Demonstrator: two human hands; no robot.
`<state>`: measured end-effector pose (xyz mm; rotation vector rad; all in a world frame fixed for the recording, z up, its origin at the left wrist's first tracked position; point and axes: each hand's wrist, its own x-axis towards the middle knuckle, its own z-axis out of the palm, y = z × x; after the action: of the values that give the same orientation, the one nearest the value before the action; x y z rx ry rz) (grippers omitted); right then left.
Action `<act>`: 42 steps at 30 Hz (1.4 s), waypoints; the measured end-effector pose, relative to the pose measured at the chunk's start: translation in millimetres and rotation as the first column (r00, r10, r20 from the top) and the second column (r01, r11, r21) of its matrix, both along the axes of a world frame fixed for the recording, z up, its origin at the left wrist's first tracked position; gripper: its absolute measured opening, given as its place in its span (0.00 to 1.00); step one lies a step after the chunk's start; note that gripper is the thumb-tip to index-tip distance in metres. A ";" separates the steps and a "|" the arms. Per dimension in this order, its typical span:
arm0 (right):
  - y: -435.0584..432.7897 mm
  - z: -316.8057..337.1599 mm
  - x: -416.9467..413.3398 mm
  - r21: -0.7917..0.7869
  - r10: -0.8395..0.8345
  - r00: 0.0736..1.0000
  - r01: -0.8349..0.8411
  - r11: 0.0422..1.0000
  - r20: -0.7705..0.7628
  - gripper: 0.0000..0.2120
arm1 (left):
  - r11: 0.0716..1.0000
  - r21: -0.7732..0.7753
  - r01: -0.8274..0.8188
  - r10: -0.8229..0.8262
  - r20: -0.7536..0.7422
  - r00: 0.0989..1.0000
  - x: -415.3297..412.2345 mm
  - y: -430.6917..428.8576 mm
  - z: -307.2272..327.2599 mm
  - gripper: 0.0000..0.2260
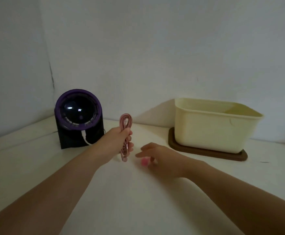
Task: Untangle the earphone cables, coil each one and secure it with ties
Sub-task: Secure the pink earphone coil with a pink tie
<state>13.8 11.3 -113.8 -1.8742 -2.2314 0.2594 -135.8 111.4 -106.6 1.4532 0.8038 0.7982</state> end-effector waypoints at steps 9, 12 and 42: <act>-27.4 13.7 30.9 0.172 -0.157 0.844 0.280 0.944 -0.513 0.07 | 0.968 -0.207 0.144 -0.097 0.222 0.970 20.5 -42.3 -4.2 0.11; -62.3 24.9 51.5 0.141 -0.140 0.635 0.371 0.918 -0.760 0.05 | 0.944 -0.258 0.206 -0.142 0.243 0.959 51.6 -72.4 -5.4 0.12; -116.1 -18.8 110.7 0.382 -0.225 0.740 0.552 0.742 -0.633 0.05 | 0.905 0.338 0.260 -0.244 -0.088 0.966 141.2 -140.9 -33.0 0.09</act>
<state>124.5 -104.8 -132.5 -1.6237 -1.2705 0.0497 5.3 -29.4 -139.6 1.8529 0.5052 0.7345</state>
